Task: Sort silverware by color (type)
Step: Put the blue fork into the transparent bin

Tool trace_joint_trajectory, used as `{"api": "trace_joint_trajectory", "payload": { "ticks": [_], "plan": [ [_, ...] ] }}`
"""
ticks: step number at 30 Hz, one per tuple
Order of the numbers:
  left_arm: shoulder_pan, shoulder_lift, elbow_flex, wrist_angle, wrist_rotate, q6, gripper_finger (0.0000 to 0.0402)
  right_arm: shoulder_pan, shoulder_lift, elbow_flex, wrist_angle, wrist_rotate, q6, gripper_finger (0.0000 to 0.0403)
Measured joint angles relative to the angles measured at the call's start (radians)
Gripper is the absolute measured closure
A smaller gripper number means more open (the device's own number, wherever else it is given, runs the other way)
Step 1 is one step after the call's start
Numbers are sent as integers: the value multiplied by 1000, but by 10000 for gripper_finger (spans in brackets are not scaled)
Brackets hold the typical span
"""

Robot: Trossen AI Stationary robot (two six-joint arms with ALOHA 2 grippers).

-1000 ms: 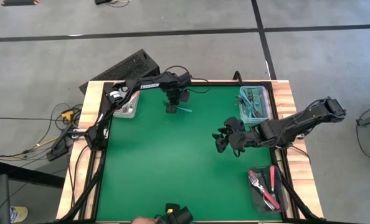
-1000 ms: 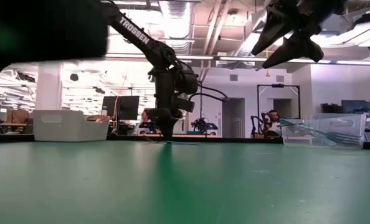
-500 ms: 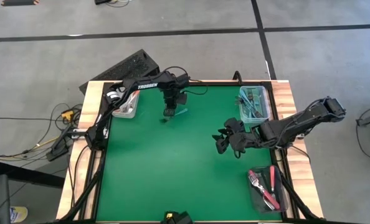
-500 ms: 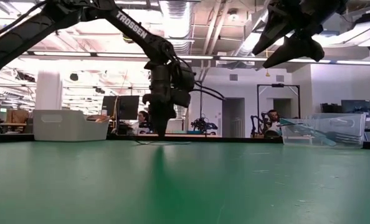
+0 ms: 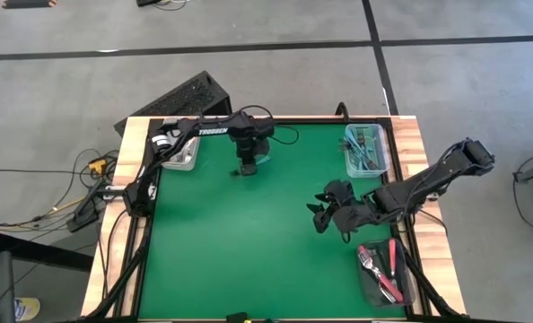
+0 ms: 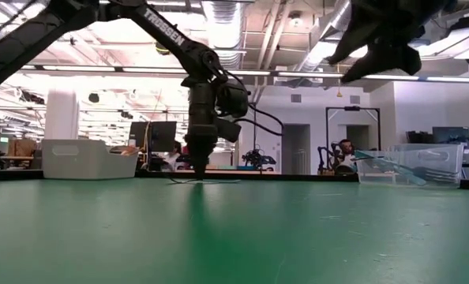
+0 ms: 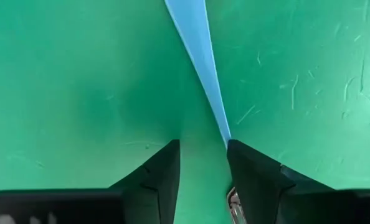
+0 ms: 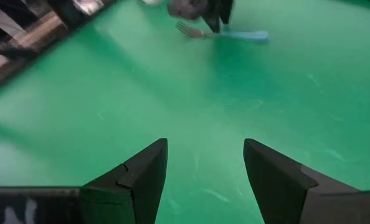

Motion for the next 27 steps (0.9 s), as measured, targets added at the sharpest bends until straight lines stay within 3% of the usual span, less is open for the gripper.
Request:
{"api": "trace_joint_trajectory", "payload": {
  "ticks": [4,9,21,27],
  "plan": [
    [-11,-9,-84,78,50,-10,276,8,27,-1,-7,-2,12,165],
    [-32,-15,-109,100,-35,-52,302,9,44,-1,-13,-4,14,165],
    [-31,-66,-124,110,-85,-44,394,13,43,-1,2,4,14,165],
    [-36,-69,-146,142,-78,-42,399,31,43,-1,14,65,43,165]
  ]
}}
